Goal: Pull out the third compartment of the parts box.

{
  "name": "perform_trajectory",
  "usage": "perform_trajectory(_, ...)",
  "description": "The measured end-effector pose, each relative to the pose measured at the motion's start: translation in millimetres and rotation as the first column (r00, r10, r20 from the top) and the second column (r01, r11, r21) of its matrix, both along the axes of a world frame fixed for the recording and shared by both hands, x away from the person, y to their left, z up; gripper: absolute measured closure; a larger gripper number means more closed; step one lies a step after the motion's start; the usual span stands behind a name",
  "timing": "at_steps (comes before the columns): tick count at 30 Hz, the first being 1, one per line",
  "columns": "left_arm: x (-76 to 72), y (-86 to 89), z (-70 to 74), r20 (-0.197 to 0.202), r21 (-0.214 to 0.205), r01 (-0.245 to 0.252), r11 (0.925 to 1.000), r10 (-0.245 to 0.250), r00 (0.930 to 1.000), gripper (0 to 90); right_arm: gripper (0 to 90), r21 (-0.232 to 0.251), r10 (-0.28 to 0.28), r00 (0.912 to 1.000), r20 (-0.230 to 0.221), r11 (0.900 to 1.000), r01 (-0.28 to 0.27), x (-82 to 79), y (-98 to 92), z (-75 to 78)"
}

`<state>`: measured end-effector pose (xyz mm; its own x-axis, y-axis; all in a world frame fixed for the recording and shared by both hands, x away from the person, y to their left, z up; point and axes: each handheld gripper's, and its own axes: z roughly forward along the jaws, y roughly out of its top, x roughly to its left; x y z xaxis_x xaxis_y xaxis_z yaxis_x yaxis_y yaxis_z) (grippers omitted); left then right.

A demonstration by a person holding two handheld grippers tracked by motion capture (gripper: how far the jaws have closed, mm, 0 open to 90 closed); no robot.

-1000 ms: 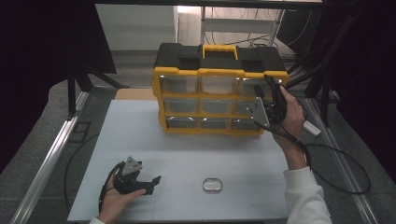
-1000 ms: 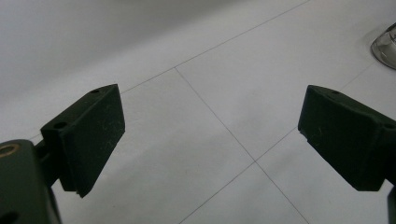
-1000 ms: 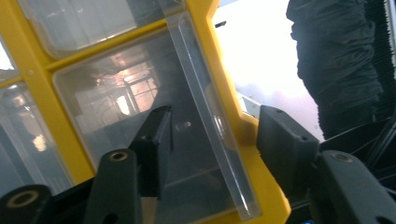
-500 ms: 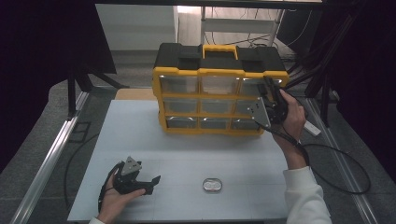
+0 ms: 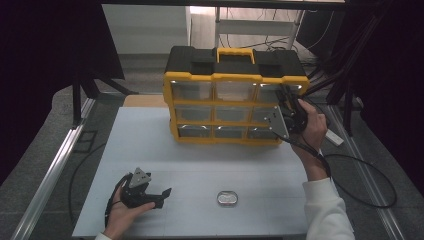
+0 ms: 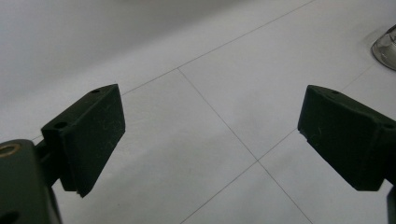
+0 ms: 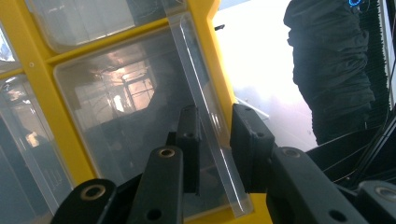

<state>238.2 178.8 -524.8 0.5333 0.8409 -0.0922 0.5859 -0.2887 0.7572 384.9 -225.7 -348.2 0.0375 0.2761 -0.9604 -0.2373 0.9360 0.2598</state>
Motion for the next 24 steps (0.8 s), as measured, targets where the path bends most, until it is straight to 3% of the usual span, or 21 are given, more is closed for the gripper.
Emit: perform_trajectory(24,0.0,0.4,0.4,0.003,0.000,0.002,1.0000,-0.002,1.0000,8.0,75.0,-0.005,0.040,0.9990,0.018,0.9992,-0.040,-9.3,-5.1,-1.7)
